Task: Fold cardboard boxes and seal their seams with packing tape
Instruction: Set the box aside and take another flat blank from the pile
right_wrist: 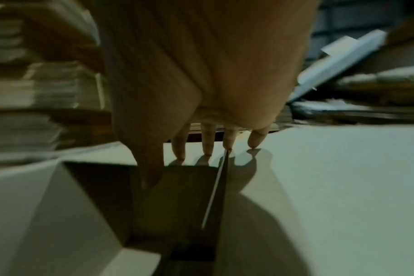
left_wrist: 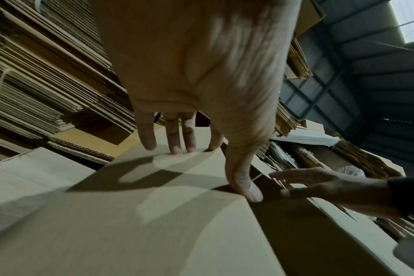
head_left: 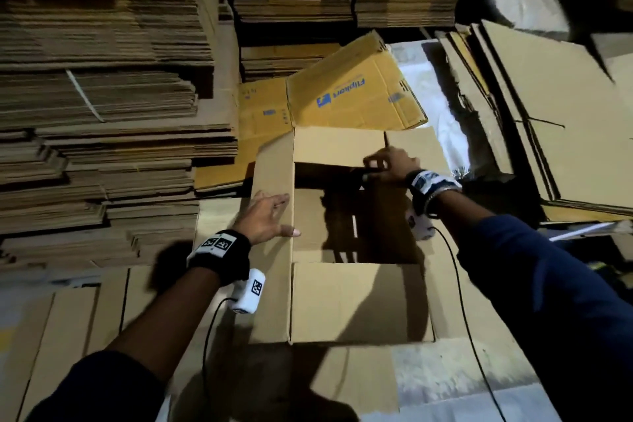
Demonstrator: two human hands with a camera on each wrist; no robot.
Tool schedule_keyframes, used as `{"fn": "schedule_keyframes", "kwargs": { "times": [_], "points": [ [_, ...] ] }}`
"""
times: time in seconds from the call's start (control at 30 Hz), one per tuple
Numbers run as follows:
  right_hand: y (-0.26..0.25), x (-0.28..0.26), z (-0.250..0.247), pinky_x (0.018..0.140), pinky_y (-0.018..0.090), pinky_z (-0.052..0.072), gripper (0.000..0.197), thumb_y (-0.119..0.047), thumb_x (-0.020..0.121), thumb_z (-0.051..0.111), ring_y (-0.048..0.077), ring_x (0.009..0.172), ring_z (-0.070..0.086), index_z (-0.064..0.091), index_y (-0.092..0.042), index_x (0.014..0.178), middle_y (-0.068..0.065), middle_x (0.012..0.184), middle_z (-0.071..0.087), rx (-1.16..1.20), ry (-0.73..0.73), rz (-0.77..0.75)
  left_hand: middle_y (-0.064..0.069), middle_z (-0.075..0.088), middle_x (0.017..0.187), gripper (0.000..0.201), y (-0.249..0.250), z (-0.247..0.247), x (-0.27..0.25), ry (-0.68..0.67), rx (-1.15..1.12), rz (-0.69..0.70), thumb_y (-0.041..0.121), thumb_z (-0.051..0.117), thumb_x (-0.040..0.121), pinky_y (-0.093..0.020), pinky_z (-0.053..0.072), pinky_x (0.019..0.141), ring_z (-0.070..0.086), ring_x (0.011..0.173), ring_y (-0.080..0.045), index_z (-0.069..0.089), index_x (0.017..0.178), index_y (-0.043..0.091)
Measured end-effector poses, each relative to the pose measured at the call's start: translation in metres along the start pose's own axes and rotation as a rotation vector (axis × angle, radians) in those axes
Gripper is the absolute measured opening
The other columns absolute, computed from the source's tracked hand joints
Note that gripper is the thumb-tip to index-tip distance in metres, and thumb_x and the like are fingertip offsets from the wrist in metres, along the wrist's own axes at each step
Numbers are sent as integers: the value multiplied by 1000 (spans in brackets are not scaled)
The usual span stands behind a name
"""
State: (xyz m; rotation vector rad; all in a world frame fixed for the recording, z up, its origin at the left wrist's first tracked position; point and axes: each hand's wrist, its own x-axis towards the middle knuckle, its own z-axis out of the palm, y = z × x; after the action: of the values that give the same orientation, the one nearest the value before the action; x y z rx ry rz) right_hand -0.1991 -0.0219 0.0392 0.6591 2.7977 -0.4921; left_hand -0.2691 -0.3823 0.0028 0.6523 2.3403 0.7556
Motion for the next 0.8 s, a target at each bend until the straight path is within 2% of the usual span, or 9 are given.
{"fn": "schedule_keyframes", "kwargs": {
  "times": [0.07,0.13,0.2,0.3,0.37,0.43,0.57,0.7,0.8],
  "points": [
    [-1,-11,17,112,63,28,79,-61,90,69,30,154,21,34,-42,158,0,166,29,-226,-76,-35,-8,27,165,114,-2,-2,-12,44,91,-54,75,82,66,-48,29,123,22,155,-31,33,161,36],
    [-3,-17,33,115,68,19,86,-63,95,60,30,158,2,11,-44,163,0,172,10,-323,-110,-1,-8,11,171,128,-10,-1,-24,74,159,-140,93,68,64,-57,26,123,13,157,-35,17,165,33],
    [-4,-18,45,117,73,10,79,-66,98,49,33,158,-10,10,-44,163,6,173,2,-396,-141,42,-14,3,172,142,-23,-1,-34,76,138,-210,103,57,57,-60,26,123,14,157,-42,2,166,31],
    [-6,-21,57,115,78,1,69,-64,100,44,38,156,-21,20,-41,161,10,173,-4,-468,-163,58,-14,32,165,141,-36,-16,-49,71,-46,-194,101,61,55,-49,37,119,39,147,-36,9,164,28],
    [-13,-27,59,114,78,5,72,-63,96,54,35,158,-14,29,-38,159,7,172,8,-390,-105,58,-1,50,156,116,-34,-34,-63,63,-157,-76,80,73,72,-37,42,111,50,139,-25,22,162,25],
    [-22,-34,51,115,74,11,69,-59,94,62,34,158,-1,41,-34,154,6,167,20,-338,-119,43,6,58,142,99,-26,-56,-73,60,-200,25,64,74,82,-38,46,104,57,131,-21,26,161,28],
    [-31,-57,21,115,48,31,59,-44,96,69,34,146,38,52,-21,148,10,150,53,-199,-118,-29,7,55,140,102,15,-88,-83,2,-269,125,56,70,93,-41,49,103,64,118,-17,6,167,27],
    [-23,-83,-16,100,38,47,50,-46,96,70,34,124,60,64,-17,136,12,133,67,-34,-9,4,6,46,158,107,60,-69,-82,-150,-305,266,53,70,92,-42,43,115,56,135,-15,-2,167,23],
    [-11,-114,-36,103,38,46,51,-51,95,70,35,129,58,65,-21,136,11,138,64,-37,59,96,3,23,171,98,75,-26,-79,-158,-95,409,53,68,95,-41,28,127,28,155,-18,10,167,21]
  ]
}}
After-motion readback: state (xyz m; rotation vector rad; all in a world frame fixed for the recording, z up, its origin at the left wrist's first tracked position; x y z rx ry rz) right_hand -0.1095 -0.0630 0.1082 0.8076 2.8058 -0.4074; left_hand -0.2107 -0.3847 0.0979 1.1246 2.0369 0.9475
